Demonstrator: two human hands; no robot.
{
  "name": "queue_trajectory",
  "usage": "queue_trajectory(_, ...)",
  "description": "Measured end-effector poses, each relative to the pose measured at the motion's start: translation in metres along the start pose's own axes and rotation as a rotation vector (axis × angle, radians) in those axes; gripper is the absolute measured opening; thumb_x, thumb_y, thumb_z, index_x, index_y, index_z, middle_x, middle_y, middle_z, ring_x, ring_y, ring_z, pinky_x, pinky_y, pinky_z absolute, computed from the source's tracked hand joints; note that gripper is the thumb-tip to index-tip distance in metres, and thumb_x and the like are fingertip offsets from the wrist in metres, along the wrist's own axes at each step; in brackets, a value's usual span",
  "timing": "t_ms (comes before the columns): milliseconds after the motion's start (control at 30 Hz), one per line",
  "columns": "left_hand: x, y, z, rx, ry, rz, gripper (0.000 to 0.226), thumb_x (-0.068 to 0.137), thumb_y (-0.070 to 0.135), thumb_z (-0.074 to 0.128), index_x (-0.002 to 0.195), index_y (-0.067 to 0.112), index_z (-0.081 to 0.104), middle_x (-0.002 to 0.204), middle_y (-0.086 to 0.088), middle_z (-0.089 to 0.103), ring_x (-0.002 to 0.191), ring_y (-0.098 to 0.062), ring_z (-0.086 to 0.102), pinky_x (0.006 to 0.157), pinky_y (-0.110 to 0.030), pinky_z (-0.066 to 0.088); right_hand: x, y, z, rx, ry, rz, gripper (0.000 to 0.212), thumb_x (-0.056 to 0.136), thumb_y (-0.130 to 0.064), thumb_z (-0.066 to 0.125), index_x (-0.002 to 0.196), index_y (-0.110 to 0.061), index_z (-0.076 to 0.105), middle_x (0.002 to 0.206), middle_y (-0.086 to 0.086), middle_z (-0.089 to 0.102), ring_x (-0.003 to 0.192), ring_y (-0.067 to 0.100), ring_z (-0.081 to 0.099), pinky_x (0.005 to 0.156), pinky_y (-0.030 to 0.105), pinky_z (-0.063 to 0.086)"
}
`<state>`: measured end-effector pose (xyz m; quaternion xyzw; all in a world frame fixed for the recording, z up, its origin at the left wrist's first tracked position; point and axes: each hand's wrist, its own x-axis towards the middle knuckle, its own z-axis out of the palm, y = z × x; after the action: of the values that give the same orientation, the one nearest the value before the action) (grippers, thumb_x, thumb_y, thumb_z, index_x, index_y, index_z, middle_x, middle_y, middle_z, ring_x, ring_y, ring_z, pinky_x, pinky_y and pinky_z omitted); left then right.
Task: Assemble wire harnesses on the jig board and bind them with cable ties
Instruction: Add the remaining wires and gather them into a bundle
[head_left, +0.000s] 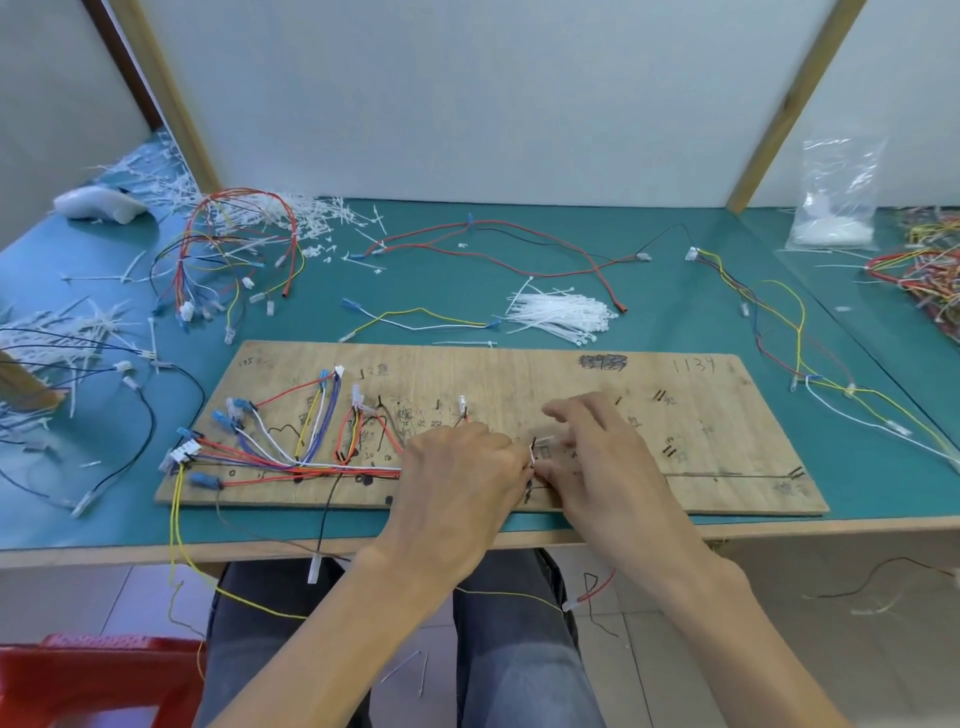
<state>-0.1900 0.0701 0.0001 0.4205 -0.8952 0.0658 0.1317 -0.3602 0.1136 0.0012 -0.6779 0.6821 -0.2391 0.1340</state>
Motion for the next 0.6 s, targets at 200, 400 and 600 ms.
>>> queue_trajectory(200,0.0003,-0.0008,-0.0005,0.024,-0.020,-0.028,0.034,0.109,0.047,0.041,0.097,0.028,0.067,0.089,0.008,0.067,0.091,-0.015,0.062,0.073,-0.035,0.052,-0.0141,-0.0018,0.0029,-0.103,0.037,0.000,0.007,0.099,-0.020,0.070,0.092,-0.023,0.070,0.089,-0.011,0.058,0.093,0.017,0.046,0.081,0.032,0.041)
queue_trajectory(400,-0.0001,0.0010,0.0019,0.023,-0.028,-0.044,0.031,0.107,0.043,0.044,0.098,0.028,0.070,0.090,0.008,0.066,0.090,-0.016,0.062,0.072,-0.034,0.053,-0.0099,-0.0035,0.0030,-0.134,0.012,0.020,0.015,0.095,-0.009,0.065,0.086,-0.021,0.065,0.086,-0.007,0.059,0.090,0.020,0.049,0.075,0.037,0.042)
queue_trajectory(600,-0.0008,0.0025,0.0037,0.023,0.040,0.013,0.030,0.103,0.048,0.056,0.088,0.029,0.075,0.079,0.009,0.059,0.079,-0.014,0.061,0.055,-0.029,0.039,-0.0116,-0.0073,0.0050,-0.128,0.029,0.046,0.022,0.087,0.000,0.065,0.081,-0.020,0.063,0.079,-0.007,0.055,0.084,0.024,0.051,0.070,0.042,0.045)
